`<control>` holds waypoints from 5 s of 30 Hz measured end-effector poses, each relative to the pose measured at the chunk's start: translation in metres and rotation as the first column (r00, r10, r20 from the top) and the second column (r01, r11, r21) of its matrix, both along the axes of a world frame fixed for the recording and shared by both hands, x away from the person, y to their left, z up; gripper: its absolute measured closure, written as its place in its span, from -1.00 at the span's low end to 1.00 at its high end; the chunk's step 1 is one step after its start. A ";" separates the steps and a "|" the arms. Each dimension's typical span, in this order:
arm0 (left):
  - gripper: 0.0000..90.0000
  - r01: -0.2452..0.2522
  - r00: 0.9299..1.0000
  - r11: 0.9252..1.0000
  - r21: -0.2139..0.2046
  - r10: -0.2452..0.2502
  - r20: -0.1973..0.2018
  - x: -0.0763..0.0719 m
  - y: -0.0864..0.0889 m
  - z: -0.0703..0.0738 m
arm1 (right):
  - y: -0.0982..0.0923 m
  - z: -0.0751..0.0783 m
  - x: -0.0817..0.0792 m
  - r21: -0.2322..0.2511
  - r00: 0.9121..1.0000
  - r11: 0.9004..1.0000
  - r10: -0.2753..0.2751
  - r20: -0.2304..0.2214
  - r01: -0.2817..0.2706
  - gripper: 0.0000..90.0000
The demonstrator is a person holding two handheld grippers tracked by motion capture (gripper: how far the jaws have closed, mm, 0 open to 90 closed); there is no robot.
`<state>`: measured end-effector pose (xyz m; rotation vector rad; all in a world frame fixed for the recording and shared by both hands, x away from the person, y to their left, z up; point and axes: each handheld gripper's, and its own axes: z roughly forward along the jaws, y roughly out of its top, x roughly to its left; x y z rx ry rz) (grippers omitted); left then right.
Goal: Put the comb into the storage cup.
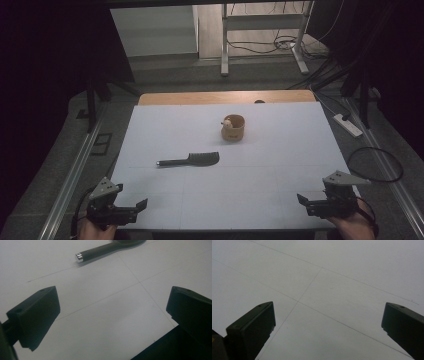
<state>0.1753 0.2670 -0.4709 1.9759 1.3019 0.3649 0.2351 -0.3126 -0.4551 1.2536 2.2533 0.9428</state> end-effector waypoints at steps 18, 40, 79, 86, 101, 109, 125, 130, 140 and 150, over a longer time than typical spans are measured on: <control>-1.00 0.062 0.998 0.998 0.000 -0.062 0.008 0.015 -0.006 0.000 | 0.000 0.000 0.000 0.002 1.000 1.000 0.011 -0.005 -0.011 -1.00; -1.00 0.071 0.997 0.997 0.007 -0.071 -0.007 0.040 -0.015 -0.001 | 0.000 0.000 0.000 0.002 1.000 1.000 0.011 -0.006 -0.011 -1.00; -1.00 0.113 0.992 0.993 0.021 -0.112 -0.050 0.105 -0.043 0.003 | 0.001 -0.001 0.001 -0.001 1.000 1.000 0.009 -0.012 -0.009 -1.00; -1.00 0.113 0.992 0.993 0.029 -0.112 -0.052 0.117 -0.046 0.002 | 0.001 -0.001 0.001 -0.002 1.000 1.000 0.009 -0.013 -0.009 -1.00; -1.00 0.102 0.993 0.993 0.055 -0.098 -0.066 0.144 -0.051 0.003 | 0.001 -0.001 0.002 -0.004 1.000 1.000 0.009 -0.019 -0.009 -1.00; -1.00 0.109 0.991 0.992 0.067 -0.104 -0.083 0.156 -0.054 0.000 | 0.001 -0.001 0.002 -0.006 1.000 1.000 0.011 -0.021 -0.011 -1.00; -1.00 0.141 0.985 0.986 0.094 -0.130 -0.114 0.181 -0.068 -0.003 | 0.001 -0.001 0.002 -0.010 1.000 1.000 0.012 -0.022 -0.012 -1.00; -1.00 0.147 0.983 0.985 0.092 -0.136 -0.121 0.188 -0.072 -0.004 | 0.001 -0.002 0.002 -0.010 1.000 1.000 0.013 -0.024 -0.013 -1.00; -1.00 0.157 0.981 0.982 0.107 -0.142 -0.133 0.202 -0.081 -0.007 | 0.001 -0.002 0.002 -0.011 1.000 1.000 0.011 -0.024 -0.011 -1.00; -0.95 0.152 0.982 0.977 0.151 -0.131 -0.138 0.210 -0.088 -0.009 | 0.001 -0.002 0.002 -0.013 1.000 1.000 0.008 -0.028 -0.009 -1.00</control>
